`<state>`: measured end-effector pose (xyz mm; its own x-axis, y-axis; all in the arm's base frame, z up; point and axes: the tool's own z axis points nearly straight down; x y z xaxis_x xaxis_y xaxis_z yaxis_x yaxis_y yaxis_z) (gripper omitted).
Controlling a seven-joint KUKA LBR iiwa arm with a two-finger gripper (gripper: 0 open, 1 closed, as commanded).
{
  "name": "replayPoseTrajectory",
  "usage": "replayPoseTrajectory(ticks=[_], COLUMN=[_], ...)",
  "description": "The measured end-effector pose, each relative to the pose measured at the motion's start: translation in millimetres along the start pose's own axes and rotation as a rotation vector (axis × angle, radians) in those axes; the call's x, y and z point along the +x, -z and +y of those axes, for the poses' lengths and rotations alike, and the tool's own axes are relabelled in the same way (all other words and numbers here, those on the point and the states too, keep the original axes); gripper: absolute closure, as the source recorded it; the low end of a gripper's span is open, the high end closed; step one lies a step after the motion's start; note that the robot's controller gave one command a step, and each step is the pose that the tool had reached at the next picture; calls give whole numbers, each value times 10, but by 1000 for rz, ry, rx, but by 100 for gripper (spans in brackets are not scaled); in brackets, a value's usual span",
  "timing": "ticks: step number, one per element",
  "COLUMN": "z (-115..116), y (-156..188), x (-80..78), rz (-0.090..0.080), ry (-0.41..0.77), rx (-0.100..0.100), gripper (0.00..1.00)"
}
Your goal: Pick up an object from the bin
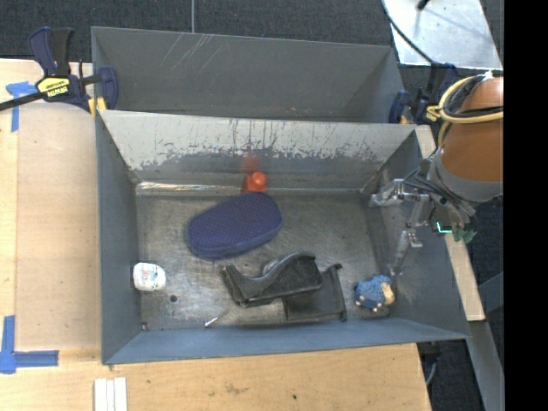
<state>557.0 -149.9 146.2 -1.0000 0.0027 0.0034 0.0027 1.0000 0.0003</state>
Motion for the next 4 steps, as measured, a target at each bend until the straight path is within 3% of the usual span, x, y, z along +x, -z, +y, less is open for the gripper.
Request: replayPoseTrajectory(ticks=[1,2,3,4], z=[974,1208,1485,1525], y=[-663,-270,-692,-613], x=[752,603,-145,482], rz=[-1,-13,-7,-3], ry=[16,310,477,48], rx=[-3,3,4,0], gripper=[0,0,0,0])
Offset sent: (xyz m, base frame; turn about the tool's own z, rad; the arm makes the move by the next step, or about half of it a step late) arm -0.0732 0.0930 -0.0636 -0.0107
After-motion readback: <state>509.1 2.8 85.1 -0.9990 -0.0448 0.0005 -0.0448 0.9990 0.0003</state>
